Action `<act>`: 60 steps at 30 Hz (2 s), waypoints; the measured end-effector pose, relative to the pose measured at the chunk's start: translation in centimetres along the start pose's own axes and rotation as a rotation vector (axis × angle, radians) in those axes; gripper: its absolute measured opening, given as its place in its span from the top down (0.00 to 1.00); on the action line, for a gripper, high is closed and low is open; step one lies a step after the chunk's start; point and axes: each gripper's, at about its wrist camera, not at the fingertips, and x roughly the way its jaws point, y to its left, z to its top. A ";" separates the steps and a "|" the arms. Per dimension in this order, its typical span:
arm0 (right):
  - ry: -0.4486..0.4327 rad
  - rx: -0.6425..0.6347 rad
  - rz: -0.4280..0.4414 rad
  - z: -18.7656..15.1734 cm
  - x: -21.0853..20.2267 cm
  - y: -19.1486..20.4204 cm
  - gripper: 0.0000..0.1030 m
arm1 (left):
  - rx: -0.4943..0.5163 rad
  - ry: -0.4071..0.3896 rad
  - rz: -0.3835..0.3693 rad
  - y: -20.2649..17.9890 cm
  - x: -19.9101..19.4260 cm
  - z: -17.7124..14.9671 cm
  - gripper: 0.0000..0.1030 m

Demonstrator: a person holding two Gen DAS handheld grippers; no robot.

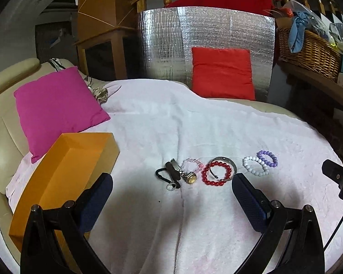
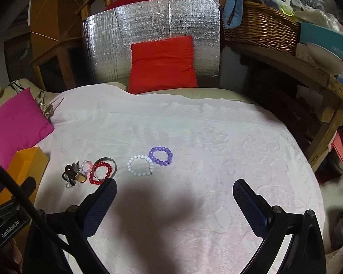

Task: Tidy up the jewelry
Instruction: 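Move both tools toward the row of jewelry on the white cloth, then close the right tool on the silver bangle and lift it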

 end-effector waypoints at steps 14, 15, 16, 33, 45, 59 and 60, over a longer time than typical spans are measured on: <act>0.021 0.032 0.058 -1.5 2.7 -1.2 0.00 | -0.023 0.024 -0.044 1.4 2.6 -0.9 0.00; 0.018 0.033 0.063 -1.6 2.8 -1.3 0.00 | -0.008 0.024 -0.035 1.3 2.9 -0.9 0.00; 0.017 0.037 0.068 -1.7 3.1 -1.5 0.00 | 0.015 0.026 -0.026 1.3 3.3 -0.8 0.00; 0.089 0.053 0.277 -1.5 7.9 0.5 0.15 | 0.026 -0.020 0.010 3.3 8.1 -1.6 0.00; 0.239 0.082 0.425 -1.0 15.5 7.0 0.45 | -0.014 0.123 -0.069 4.4 13.6 -2.7 0.00; 0.264 0.172 0.426 0.0 19.8 7.9 0.83 | -0.055 0.180 -0.288 3.9 16.5 -2.5 0.53; 0.263 0.170 0.423 0.0 19.8 7.9 0.85 | -0.059 0.194 -0.299 3.9 16.8 -2.6 0.58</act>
